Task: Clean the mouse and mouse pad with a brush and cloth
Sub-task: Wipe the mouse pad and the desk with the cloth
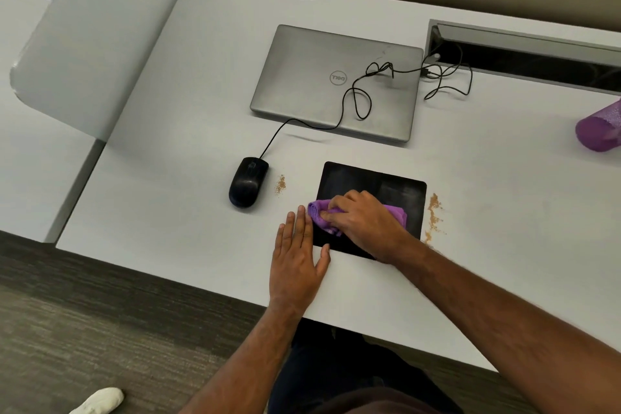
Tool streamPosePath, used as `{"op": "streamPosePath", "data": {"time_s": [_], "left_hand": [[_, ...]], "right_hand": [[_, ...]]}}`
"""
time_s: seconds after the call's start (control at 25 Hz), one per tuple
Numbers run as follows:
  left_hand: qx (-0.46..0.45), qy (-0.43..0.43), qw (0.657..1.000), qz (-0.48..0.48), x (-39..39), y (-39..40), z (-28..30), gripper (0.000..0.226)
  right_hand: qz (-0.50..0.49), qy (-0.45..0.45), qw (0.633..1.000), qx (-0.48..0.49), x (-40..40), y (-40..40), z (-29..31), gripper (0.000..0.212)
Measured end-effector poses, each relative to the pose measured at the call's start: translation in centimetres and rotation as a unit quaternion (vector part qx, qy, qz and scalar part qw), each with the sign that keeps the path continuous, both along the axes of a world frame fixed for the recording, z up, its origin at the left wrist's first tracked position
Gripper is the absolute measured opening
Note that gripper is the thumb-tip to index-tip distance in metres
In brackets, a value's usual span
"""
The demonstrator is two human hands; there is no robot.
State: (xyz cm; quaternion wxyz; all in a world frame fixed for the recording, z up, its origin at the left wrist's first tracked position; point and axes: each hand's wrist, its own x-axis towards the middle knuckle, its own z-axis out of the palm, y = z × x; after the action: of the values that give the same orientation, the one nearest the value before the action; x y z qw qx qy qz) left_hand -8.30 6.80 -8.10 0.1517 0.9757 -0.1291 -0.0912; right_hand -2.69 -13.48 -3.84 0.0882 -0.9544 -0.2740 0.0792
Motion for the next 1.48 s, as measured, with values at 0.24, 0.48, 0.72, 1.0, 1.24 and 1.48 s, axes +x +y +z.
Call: {"op": "streamPosePath", "data": {"time_s": [0.24, 0.48, 0.72, 1.0, 1.24, 1.48], "left_hand": [[0.011, 0.006, 1.000, 0.005, 0.0, 0.0, 0.0, 0.078], [0.007, 0.007, 1.000, 0.002, 0.0, 0.0, 0.1, 0.079], [0.016, 0.014, 1.000, 0.000, 0.0, 0.0, 0.0, 0.078], [0.026, 0.010, 1.000, -0.006, 0.0, 0.0, 0.1, 0.077], [0.029, 0.009, 1.000, -0.007, 0.0, 0.0, 0.4, 0.078], [0.023, 0.013, 1.000, -0.005, 0.0, 0.0, 0.3, 0.078]], "right_hand": [[-0.148, -0.027, 0.989, -0.010, 5.3, -0.6, 0.8, 0.034], [0.012, -0.020, 1.000, 0.009, 0.5, -0.2, -0.3, 0.051], [-0.178, -0.050, 0.982, -0.048, 5.6, -3.0, 0.8, 0.038], [-0.064, -0.021, 0.996, -0.056, 2.6, -3.5, 0.9, 0.043], [-0.056, -0.041, 0.997, -0.040, 0.6, -1.9, 0.3, 0.051], [-0.103, -0.020, 0.992, -0.071, 3.6, -3.7, 1.7, 0.033]]}}
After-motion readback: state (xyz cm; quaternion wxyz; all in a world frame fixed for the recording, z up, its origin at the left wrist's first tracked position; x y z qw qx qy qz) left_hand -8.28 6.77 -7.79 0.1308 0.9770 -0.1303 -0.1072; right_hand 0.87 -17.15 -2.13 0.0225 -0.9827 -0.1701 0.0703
